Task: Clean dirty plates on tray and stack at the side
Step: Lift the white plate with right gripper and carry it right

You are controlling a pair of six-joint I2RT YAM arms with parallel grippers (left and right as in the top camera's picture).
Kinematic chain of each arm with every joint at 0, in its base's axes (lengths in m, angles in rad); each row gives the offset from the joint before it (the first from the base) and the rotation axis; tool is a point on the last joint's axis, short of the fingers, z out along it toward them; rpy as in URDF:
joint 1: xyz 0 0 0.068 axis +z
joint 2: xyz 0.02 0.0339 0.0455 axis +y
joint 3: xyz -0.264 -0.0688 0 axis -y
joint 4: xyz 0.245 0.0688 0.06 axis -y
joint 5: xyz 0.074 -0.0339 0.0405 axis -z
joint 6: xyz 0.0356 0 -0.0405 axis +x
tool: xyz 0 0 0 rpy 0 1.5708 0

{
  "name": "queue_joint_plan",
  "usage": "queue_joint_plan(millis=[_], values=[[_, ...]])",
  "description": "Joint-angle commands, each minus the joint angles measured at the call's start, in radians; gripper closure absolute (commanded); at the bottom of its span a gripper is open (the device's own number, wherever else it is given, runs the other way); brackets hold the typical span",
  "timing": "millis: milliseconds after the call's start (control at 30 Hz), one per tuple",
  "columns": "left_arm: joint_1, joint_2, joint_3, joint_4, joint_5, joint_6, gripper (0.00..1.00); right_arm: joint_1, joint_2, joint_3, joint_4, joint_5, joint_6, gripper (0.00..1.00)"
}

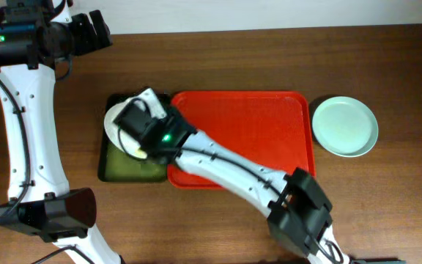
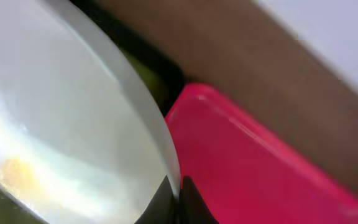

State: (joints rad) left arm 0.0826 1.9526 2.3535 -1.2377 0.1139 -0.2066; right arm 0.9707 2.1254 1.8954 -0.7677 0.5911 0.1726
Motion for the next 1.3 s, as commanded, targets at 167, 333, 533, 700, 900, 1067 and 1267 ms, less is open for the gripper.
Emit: queue_joint_plan(millis=[167,333,533,700,900,1067,1267], values=[[-0.001,0.005,0.0,0.002,0.01,-0.01,0.01,0.174,-0.043,0.022,0.269,0.685,-0.38,0.96],[-0.001,0.005,0.0,0.002,0.01,-0.01,0.01,0.18,-0.043,0.022,0.367,0.704,-0.43,0.96],[-0.001,0.005,0.0,0.002,0.01,-0.01,0.01,0.109,-0.043,0.022,0.229,0.473,-0.175,0.96],[-0.001,0.005,0.0,0.002,0.01,-0.01,0.01,-0.103,-0.043,0.022,-0.031,-0.22,0.156,0.96],[-0.001,0.005,0.0,0.002,0.01,-0.01,0.01,-0.46,-0.051,0.022,-0.111,-0.919,0.158,0.96],[-0.001,0.005,0.0,0.002,0.01,-0.01,0.01,-0.657,-0.042,0.021,-0.36,-0.855,0.153,0.96],[-0.001,0.005,0.0,0.002,0.01,-0.01,0.01,-0.695,-0.039,-0.145,-0.326,-0.759,0.154,0.96]])
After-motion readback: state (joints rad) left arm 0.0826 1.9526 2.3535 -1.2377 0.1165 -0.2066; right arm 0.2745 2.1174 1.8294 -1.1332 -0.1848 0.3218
